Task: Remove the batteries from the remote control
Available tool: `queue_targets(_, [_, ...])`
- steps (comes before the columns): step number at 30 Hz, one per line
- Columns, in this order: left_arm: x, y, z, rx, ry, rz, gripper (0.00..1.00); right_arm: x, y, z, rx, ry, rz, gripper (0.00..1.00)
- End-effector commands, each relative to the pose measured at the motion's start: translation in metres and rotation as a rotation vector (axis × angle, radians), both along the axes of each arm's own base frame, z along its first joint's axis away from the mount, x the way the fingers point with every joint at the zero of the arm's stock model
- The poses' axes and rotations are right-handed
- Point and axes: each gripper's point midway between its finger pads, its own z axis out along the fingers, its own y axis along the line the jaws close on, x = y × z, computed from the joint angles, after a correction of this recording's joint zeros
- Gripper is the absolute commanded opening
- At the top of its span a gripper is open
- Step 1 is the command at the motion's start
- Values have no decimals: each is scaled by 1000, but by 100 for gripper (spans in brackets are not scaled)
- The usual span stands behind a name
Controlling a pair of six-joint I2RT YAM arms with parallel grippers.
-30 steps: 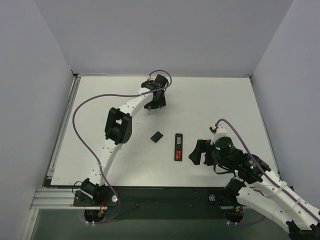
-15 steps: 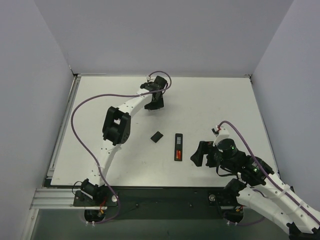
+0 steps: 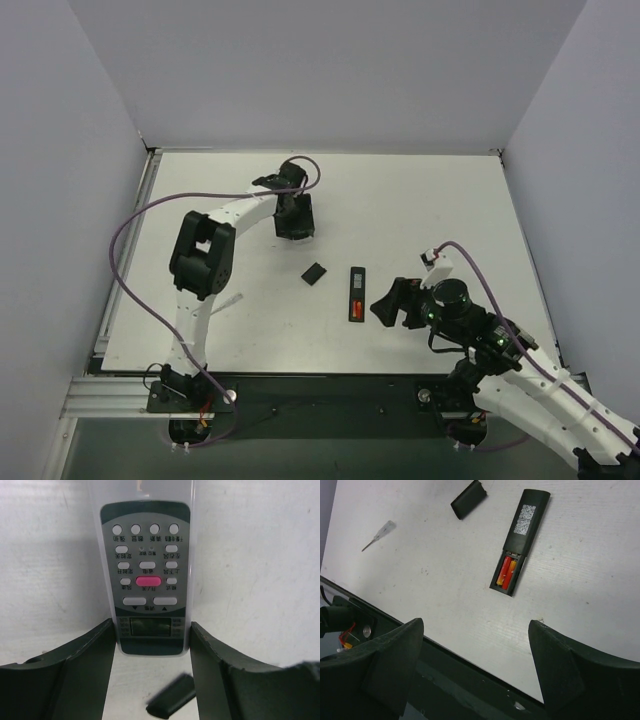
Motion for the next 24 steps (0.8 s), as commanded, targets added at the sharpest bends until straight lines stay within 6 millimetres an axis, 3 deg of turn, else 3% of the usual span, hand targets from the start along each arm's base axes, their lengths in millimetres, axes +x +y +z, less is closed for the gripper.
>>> queue_targets(1, [-9, -11, 45, -205, -34, -77, 8, 11, 30, -14, 55, -83, 126, 80])
queue_targets(5, [-31, -12, 67, -300, -11, -150, 6, 33, 32, -1, 17, -201, 115, 79])
queue_targets(9, [-52, -18, 88, -369, -13, -217, 4, 67, 38, 35, -67, -444, 139, 78])
queue_targets(11, [-65, -24, 108, -438, -21, -266, 3, 87, 35, 53, -98, -487, 64, 78])
queue_targets(12, [-75, -24, 105, -459, 1, -277, 3, 93, 35, 58, -76, -465, 10, 78])
queue_targets(13, [-84, -30, 122, -525, -14, -317, 3, 98, 36, 66, -78, -464, 7, 78])
queue_targets(14, [-90, -32, 126, -550, -12, -333, 3, 99, 42, 65, -117, -469, 64, 79])
queue_targets(15, [-98, -30, 125, -563, 3, -339, 2, 92, 56, 73, -167, -535, 230, 78])
queue_targets(16, [-107, -32, 136, -596, 1, -364, 2, 91, 59, 73, -206, -568, 292, 78])
queue_targets(19, [-127, -29, 142, -621, 23, -382, 2, 98, 59, 57, -419, -720, 481, 79])
queue_targets(24, [-158, -31, 156, -685, 37, -414, 0, 106, 64, 44, -565, -892, 667, 80])
